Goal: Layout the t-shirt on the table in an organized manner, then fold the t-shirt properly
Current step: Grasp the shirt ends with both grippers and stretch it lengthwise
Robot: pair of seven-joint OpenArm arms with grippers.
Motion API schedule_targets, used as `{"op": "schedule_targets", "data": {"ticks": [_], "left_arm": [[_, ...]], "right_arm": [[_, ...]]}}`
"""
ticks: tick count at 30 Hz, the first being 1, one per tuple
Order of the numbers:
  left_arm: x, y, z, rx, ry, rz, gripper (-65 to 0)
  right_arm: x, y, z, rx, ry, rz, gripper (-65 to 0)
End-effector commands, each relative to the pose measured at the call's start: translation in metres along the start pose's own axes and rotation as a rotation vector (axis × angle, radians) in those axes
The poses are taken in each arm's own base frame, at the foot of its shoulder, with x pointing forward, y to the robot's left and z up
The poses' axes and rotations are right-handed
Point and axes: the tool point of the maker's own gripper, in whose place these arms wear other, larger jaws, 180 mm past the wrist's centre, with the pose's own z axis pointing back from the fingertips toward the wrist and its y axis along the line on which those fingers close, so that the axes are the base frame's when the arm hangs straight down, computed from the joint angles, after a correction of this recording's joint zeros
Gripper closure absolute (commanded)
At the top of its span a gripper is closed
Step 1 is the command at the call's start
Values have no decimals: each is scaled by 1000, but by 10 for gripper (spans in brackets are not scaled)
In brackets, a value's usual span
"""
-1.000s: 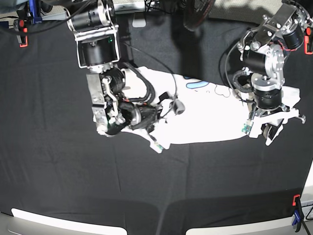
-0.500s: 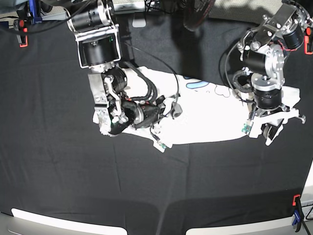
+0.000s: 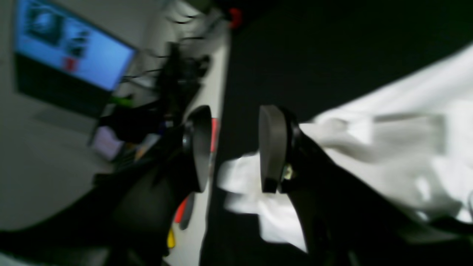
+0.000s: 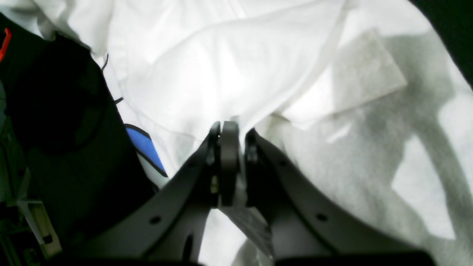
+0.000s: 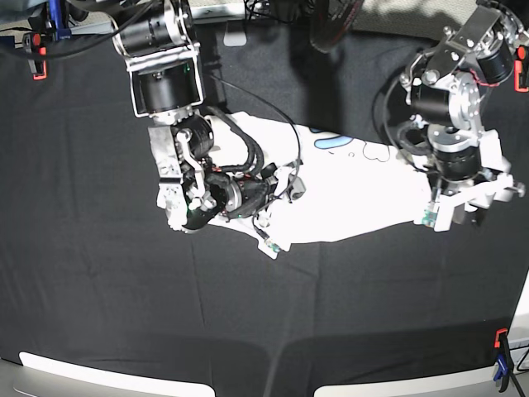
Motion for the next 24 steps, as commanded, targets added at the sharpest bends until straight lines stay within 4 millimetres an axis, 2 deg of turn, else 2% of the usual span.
{"op": "schedule_targets", "data": {"ticks": [1, 6, 9, 13, 18, 21, 24], "left_arm": [[13, 12, -1, 40, -53, -3, -203], [24, 18, 0, 69, -114, -21, -203], [26, 22, 0, 94, -116, -112, -202], [11, 8, -9, -48, -70, -198, -163], [-4, 20, -24, -141, -35, -220, -154], [-19, 4, -24, -299, 8, -204, -154], [-22, 0, -27, -329, 4, -214, -155]], "right_arm": [[22, 1, 6, 8, -54, 25, 0], [17, 1, 6, 6, -27, 25, 0], [15, 1, 6, 8, -22, 23, 0], [10, 2, 4, 10, -4, 19, 0], [-3, -1, 5, 2, 36, 13, 0], [-17, -12, 12, -22, 62, 6, 0], [-39, -31, 26, -70, 97, 3, 0]]}}
